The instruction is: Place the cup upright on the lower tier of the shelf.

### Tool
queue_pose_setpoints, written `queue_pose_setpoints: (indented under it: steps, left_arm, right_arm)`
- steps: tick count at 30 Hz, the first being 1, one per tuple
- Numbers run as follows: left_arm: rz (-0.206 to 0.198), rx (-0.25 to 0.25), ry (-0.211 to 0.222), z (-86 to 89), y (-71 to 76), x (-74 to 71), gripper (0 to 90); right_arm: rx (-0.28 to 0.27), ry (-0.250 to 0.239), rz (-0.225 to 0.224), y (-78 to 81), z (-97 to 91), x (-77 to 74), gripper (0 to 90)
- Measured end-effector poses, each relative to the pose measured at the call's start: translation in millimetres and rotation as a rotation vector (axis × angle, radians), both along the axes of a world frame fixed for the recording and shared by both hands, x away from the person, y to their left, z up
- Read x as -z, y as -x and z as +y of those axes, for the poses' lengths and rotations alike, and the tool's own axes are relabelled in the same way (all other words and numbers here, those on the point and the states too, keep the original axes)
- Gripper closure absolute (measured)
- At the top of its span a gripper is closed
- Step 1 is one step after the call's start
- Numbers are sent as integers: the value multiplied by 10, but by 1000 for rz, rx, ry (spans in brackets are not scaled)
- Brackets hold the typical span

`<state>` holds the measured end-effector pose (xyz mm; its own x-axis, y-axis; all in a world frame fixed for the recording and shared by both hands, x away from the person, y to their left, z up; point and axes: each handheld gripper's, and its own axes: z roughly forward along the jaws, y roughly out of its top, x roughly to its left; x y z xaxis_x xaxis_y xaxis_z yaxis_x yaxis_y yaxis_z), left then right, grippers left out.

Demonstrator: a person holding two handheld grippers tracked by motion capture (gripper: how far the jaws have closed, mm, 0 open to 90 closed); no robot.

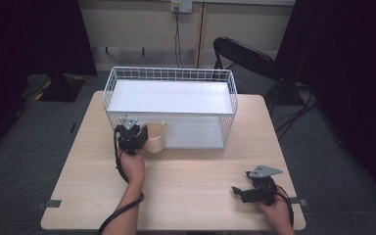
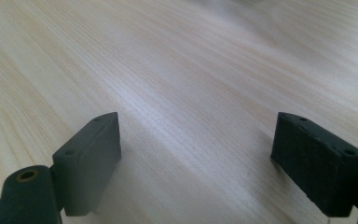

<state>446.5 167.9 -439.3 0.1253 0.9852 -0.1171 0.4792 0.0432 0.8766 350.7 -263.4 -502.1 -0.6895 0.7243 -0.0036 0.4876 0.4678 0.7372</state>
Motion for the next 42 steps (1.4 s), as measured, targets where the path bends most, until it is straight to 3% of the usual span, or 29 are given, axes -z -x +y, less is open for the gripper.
queue_pose_setpoints:
  steps: [3, 13, 21, 26, 31, 36, 42]
  left_arm:
    - [-1, 3, 14, 15, 8, 10, 612]
    - [-13, 62, -4, 45, 62, -13, 454]
    - [-6, 145, -13, 74, 127, -82, 320]
    - [-12, 179, 9, 80, 179, -125, 279]
    - [-19, 211, -16, 95, 250, -188, 263]
    - [-27, 213, -8, 129, 289, -256, 263]
    - [-31, 261, -27, 129, 405, -283, 253]
  right_arm:
    - [0, 0, 0, 0, 0, 0, 149]
    - [0, 0, 0, 0, 0, 0, 149]
    - [0, 0, 0, 0, 0, 0, 149]
    - [0, 0, 0, 0, 0, 0, 149]
    - [0, 0, 0, 0, 0, 0, 149]
    - [0, 1, 0, 0, 0, 0, 149]
    - [0, 1, 0, 0, 0, 0, 149]
